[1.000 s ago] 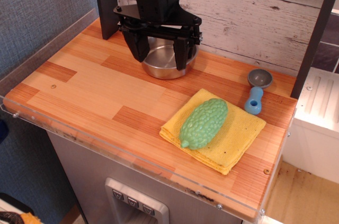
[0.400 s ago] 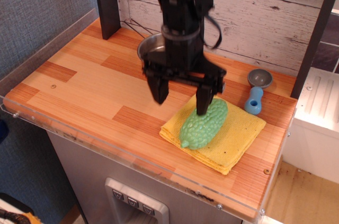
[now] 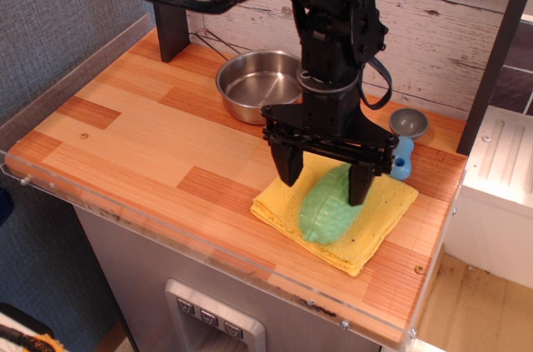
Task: Place the green item inside of the pot.
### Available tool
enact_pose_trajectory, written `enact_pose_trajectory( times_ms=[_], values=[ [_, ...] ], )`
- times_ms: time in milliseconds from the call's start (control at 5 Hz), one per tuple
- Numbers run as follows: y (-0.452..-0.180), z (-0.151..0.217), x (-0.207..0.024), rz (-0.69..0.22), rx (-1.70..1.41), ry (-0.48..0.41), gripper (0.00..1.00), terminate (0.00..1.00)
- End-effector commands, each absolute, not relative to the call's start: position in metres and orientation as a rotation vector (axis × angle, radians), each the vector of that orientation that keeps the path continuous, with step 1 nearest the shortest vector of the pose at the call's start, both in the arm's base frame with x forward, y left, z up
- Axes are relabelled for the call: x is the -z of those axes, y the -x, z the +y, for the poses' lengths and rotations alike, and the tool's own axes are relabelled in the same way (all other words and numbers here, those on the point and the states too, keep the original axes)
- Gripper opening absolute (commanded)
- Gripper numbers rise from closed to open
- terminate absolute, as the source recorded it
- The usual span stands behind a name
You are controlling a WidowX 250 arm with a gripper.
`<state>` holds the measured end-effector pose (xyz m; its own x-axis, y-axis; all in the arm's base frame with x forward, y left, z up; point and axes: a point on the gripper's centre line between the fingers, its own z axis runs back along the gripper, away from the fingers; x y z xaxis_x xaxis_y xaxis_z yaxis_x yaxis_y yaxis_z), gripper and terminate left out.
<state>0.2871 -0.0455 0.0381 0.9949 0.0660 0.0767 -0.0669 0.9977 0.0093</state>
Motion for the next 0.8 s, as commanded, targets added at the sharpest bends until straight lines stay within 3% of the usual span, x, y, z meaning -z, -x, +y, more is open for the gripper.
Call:
enact_pose_trajectory(
  times_ms=[0, 200, 400, 600],
  values=[
    [-0.290, -0.041, -0.033, -0.081, -0.091, -0.010, 1.00, 0.00],
    [-0.292, -0.041, -0.033, -0.088, -0.070, -0.007, 0.00, 0.00],
    [-0.296, -0.041, -0.047, -0.121, -0.060, 0.006, 0.00, 0.00],
    [-0.302, -0.029, -0.076, -0.189, -0.078, -0.003, 0.00, 0.00]
  ],
)
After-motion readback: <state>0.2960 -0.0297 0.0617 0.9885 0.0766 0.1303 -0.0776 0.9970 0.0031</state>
